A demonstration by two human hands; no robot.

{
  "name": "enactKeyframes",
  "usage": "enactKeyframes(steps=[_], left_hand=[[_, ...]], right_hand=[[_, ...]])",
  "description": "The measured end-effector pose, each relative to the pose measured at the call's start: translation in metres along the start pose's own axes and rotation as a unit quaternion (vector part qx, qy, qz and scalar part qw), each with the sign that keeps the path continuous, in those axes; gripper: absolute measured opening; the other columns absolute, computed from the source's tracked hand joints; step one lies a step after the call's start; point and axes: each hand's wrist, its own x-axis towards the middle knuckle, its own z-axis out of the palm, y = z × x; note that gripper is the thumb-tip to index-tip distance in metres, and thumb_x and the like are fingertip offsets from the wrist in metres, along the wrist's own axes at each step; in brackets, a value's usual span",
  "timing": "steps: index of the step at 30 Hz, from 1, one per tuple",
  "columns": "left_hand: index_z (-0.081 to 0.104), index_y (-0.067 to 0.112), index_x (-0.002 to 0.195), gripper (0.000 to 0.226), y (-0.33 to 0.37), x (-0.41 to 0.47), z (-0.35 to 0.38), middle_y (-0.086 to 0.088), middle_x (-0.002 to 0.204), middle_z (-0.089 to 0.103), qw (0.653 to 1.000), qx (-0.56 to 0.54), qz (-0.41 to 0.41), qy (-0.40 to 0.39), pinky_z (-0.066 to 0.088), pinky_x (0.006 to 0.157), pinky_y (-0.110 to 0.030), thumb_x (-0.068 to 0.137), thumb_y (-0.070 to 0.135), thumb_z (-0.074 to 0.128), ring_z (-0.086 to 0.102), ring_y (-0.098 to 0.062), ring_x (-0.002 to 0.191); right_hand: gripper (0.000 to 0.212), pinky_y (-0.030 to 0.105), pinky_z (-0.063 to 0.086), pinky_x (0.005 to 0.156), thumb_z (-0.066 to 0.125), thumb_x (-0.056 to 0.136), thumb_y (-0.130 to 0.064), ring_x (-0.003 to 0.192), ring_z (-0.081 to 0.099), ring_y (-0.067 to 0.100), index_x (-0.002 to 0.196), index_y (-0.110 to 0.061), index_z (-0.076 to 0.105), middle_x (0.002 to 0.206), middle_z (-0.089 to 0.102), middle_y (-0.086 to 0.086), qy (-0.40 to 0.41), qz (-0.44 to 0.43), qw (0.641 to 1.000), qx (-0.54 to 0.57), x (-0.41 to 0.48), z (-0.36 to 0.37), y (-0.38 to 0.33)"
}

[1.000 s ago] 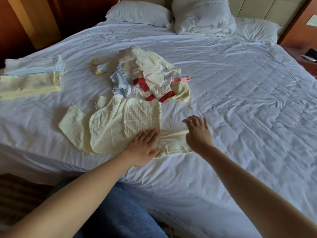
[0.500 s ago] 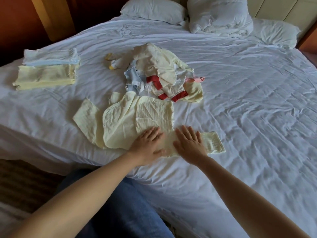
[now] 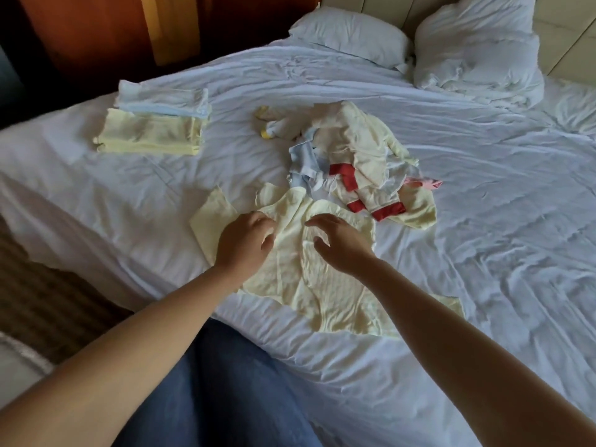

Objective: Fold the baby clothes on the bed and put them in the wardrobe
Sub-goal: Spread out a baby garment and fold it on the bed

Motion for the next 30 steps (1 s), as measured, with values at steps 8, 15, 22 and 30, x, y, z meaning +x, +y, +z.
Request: enactKeyframes(steps=[8,15,22,30], left_hand=[[0.064,0.018,0.112,0.032,-0.033,0.017,0.020,-0.001,0.112,0.064,0.999,0.019,-0.048,0.001,0.050,0.076,-0.037,0.082,0.027,0.069,0.061,-0.026,0.097],[0.057,0.013,0.128,0.054,-0.042,0.012,0.036,-0.004,0.115,0.063,0.997,-0.005,-0.080,0.025,0.046,0.092,-0.038,0.080,0.034,0.070,0.057,-0.026,0.106],[0.058,0.015,0.131,0.058,-0.041,0.012,0.027,-0.002,0.094,0.068,0.985,-0.120,-0.115,0.048,0.049,0.086,-0.034,0.079,0.029,0.079,0.060,-0.020,0.090],[0.061,0.022,0.127,0.043,-0.013,0.025,-0.011,0.010,0.118,0.065,0.934,-0.286,-0.182,0.111,0.046,0.088,-0.015,0.086,0.023,0.072,0.060,-0.001,0.101]], right_hand=[[0.040,0.026,0.043,0.077,0.054,0.095,-0.023,0.110,0.060,0.015,0.135,-0.025,0.052,0.139,0.051,-0.006,-0.010,0.006,1.000,-0.027,0.092,0.011,-0.009],[0.038,0.030,0.042,0.070,0.056,0.093,-0.017,0.105,0.061,0.026,0.130,-0.022,0.053,0.131,0.049,0.003,-0.059,0.032,0.994,-0.082,0.131,0.032,0.009],[0.020,0.024,0.039,0.069,0.057,0.083,-0.011,0.093,0.064,0.020,0.096,-0.019,0.070,0.101,0.069,0.000,-0.011,0.041,0.999,0.007,0.137,0.021,0.009],[0.020,0.034,0.053,0.079,0.061,0.087,-0.019,0.091,0.067,0.020,0.101,-0.021,0.074,0.103,0.071,0.001,0.073,0.005,0.997,0.004,0.120,-0.030,0.009]])
